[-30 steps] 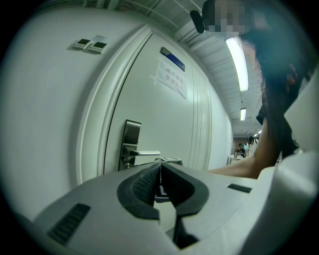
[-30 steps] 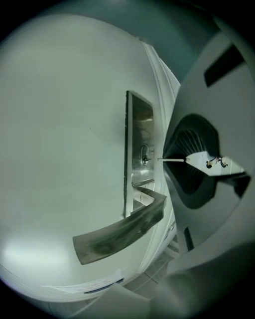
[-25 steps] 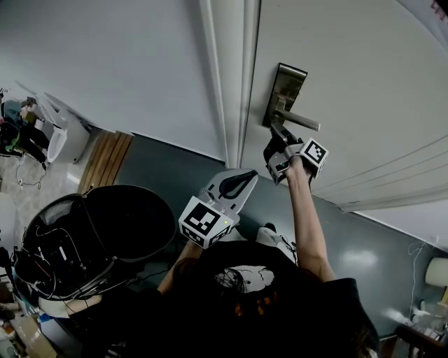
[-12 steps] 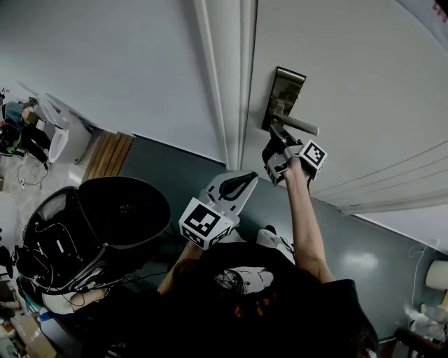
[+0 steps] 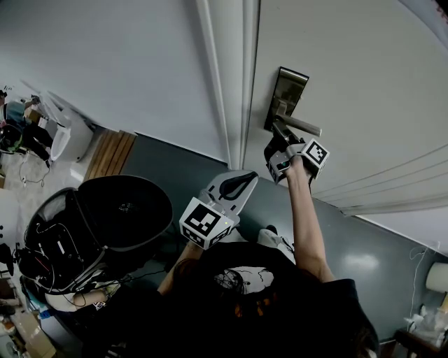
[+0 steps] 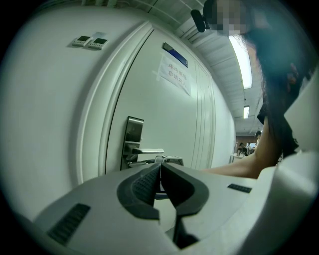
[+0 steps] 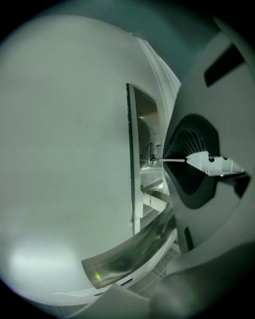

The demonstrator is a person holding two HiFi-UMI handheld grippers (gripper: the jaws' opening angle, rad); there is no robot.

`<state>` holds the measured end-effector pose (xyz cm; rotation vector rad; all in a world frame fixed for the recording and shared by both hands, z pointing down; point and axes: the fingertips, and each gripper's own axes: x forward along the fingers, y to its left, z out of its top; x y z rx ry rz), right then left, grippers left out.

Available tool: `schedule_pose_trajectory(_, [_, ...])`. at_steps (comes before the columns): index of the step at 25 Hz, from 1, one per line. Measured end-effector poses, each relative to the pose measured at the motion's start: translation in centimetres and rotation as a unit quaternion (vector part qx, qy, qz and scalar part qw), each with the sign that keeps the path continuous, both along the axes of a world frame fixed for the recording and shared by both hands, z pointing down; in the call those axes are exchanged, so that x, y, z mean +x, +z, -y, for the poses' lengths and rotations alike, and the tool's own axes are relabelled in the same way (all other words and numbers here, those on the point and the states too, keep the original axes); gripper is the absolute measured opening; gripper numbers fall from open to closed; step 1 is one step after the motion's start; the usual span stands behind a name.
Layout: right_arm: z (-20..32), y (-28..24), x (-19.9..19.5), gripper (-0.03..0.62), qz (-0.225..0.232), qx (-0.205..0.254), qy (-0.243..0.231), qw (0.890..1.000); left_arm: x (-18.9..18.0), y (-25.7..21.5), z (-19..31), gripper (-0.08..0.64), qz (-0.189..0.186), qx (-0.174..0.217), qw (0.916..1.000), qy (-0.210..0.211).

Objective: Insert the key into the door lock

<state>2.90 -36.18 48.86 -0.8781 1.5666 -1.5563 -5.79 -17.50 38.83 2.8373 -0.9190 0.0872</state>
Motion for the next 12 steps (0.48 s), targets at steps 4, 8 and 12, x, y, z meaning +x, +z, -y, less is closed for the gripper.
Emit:
schedule_pose_trajectory(4, [0.6, 0.8, 0.3, 0.021, -0.009, -0.008, 0.010, 1.000, 0.2, 0.6, 0.5, 0.008, 0.001, -0.005, 1.0000, 0.001])
schedule_pose_trajectory(8, [0.1, 0.6, 0.5, 0.020, -0.039, -0.001, 0.012, 0.999, 0.2, 0.6, 0.2, 0.008, 0.001, -0.007, 1.0000, 0.003])
schedule_pose_trajectory(12, [-0.8, 1.0, 0.4, 0.029, -0.072, 0.003, -0.005, 0.997, 0.3, 0.9, 0.6, 0.008, 0.000, -0.011, 0.9999, 0.006])
